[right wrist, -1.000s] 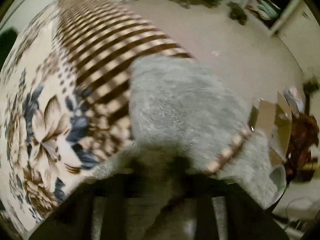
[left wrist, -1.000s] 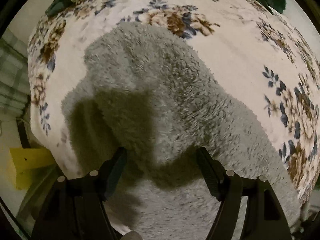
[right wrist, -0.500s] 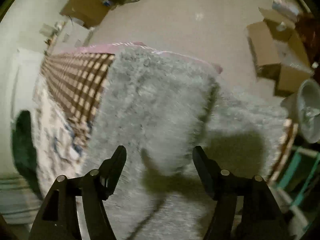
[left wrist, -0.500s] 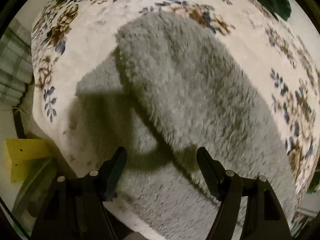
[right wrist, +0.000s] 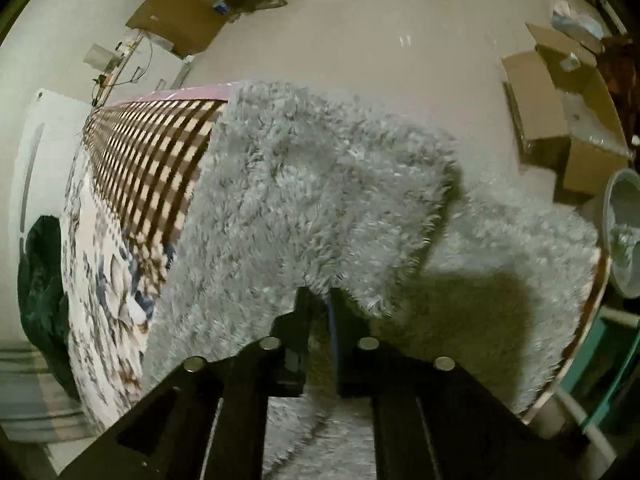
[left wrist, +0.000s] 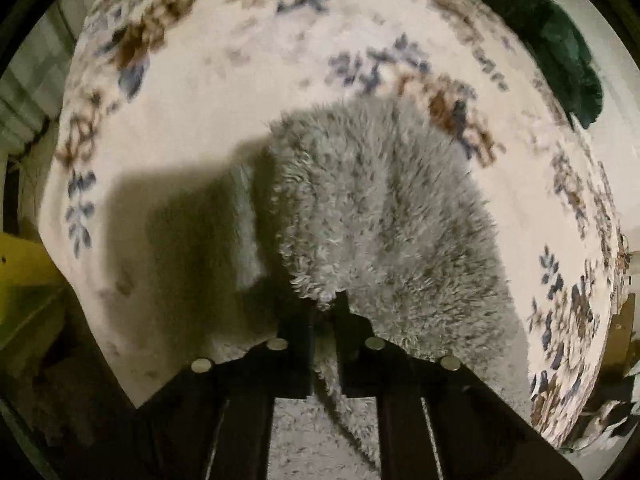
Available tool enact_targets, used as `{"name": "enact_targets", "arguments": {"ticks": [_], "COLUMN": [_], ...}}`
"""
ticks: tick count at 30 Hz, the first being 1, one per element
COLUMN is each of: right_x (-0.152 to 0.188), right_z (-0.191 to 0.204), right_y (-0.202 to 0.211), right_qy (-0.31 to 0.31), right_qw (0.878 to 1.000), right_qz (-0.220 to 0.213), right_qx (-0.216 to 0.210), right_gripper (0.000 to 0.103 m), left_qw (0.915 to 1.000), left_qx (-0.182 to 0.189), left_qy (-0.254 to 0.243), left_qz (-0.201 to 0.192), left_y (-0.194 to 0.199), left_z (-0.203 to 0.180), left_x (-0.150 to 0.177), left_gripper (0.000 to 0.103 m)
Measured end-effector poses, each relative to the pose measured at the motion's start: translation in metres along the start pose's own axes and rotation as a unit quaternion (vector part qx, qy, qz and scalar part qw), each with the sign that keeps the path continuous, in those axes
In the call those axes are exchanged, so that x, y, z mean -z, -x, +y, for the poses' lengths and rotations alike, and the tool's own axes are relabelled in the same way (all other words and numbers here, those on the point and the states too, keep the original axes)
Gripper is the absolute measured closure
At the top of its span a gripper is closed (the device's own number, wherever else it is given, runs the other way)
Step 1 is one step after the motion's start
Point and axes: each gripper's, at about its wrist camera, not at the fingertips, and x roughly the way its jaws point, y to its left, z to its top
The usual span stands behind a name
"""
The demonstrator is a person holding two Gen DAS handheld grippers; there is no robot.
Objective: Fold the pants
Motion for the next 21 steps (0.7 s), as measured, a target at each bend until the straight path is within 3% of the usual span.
{"name": "enact_targets", "arguments": {"ticks": [8, 12, 13, 15, 16, 17, 19, 21], "right_x": [-0.011, -0.007, -0.003, 0.007, 0.01, 0.012, 0.014, 0.019], "right_z": [-0.03, -0.035, -0.034, -0.027, -0.024, -0.021, -0.017, -0.013], "right_y": [0.065, 0.071, 0.065, 0.044, 0.033, 0.021, -0.005, -0.029], "right_qy": [0.033, 0.036, 0.035, 0.026, 0.017, 0.003, -0.027, -0.059], "right_qw": [0.999, 0.999, 0.997, 0.994, 0.992, 0.991, 0.988, 0.986], "right_qz": [-0.038, 0.023, 0.048, 0.089, 0.098, 0.103, 0.113, 0.121], "right_qx": [0.014, -0.03, -0.041, -0.064, -0.075, -0.088, -0.1, -0.098], "right_gripper": [0.103, 0.101, 0.097, 0.069, 0.043, 0.038, 0.038, 0.038], "left_qw": [0.9987, 0.9983, 0.9985, 0.9993, 0.9994, 0.9994, 0.9983, 0.9972], "left_qx": [0.04, 0.013, 0.01, 0.019, 0.025, 0.032, 0.056, 0.063], "left_qy": [-0.018, -0.034, -0.03, -0.024, -0.019, -0.015, -0.002, 0.004], "left_qz": [-0.026, -0.046, -0.045, -0.021, -0.01, -0.004, 0.019, 0.04], "left_y": [0.068, 0.082, 0.079, 0.067, 0.061, 0.059, 0.043, 0.026], "left_z": [0.022, 0.039, 0.044, 0.048, 0.048, 0.049, 0.045, 0.039], "left_x": [0.001, 0.003, 0.002, 0.003, 0.004, 0.007, 0.01, 0.013], "left_gripper": [0.099, 0.099, 0.099, 0.099, 0.099, 0.098, 0.096, 0.083]}}
